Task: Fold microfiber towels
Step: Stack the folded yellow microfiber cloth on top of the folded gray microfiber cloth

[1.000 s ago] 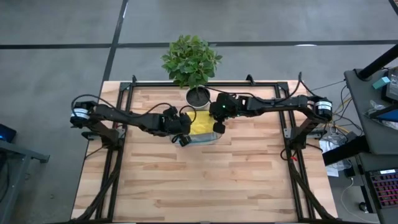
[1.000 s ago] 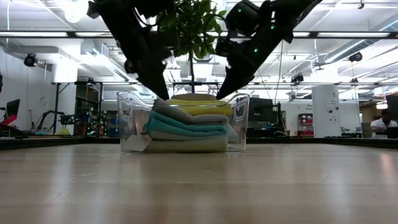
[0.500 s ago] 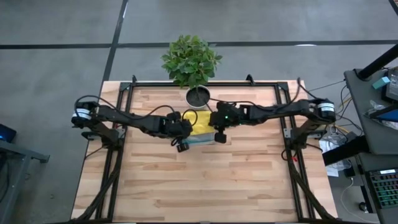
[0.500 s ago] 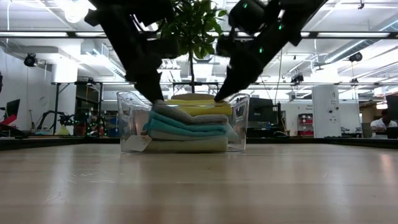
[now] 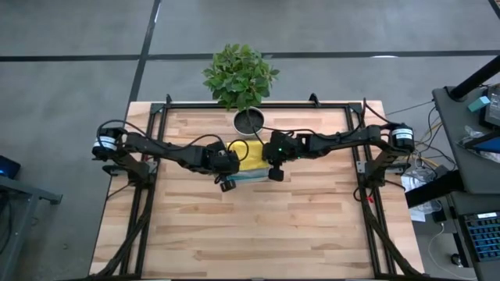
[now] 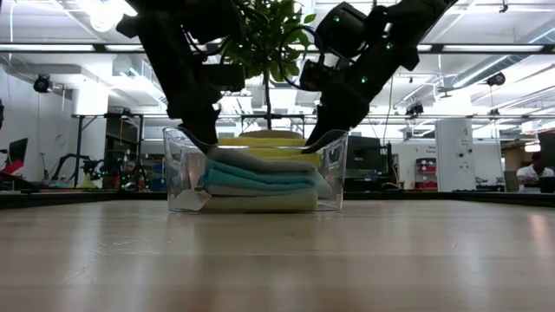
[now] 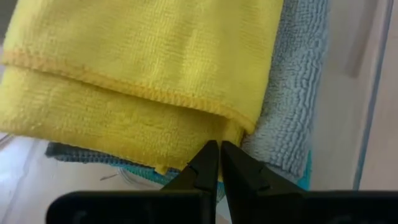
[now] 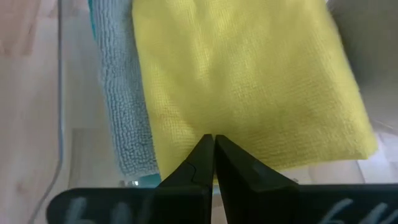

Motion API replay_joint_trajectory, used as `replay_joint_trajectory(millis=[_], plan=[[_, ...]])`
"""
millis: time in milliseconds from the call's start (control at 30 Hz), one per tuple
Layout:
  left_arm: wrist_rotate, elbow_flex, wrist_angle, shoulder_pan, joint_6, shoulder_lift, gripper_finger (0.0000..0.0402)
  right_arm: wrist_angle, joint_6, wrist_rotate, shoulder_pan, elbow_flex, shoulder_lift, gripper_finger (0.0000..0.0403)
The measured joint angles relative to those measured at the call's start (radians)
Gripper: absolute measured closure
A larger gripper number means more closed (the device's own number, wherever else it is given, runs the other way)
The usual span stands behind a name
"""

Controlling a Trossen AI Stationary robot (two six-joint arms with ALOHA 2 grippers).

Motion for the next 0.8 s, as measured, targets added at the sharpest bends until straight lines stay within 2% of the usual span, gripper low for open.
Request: replay_joint_trajectory(millis=[233, 433, 533, 633, 800], plan=[[0.002, 0.043, -0.049, -0.002, 0.001, -0.009, 0.0395, -0.018, -0.005, 0.009, 0.001, 0.0, -0.055, 0.0394], [-0.011, 0.057, -0.068, -0.002, 0.057, -0.056, 0.0395, -0.033, -0.048, 0.118, 0.0, 0.0, -0.112, 0.0394], [-0.122, 0.057, -0.057, 0.002, 0.107, -0.074, 0.0395, -0.002, -0.089, 0.179, -0.01, 0.0, -0.119, 0.0394], [-0.275, 0.05, -0.056, 0.016, 0.155, -0.071, 0.0395, 0.044, -0.105, 0.18, -0.031, 0.0, -0.105, 0.0394], [-0.306, 0.016, 0.002, 0.058, 0.192, -0.041, 0.0395, 0.091, -0.108, 0.18, -0.056, 0.0, -0.051, 0.0394]])
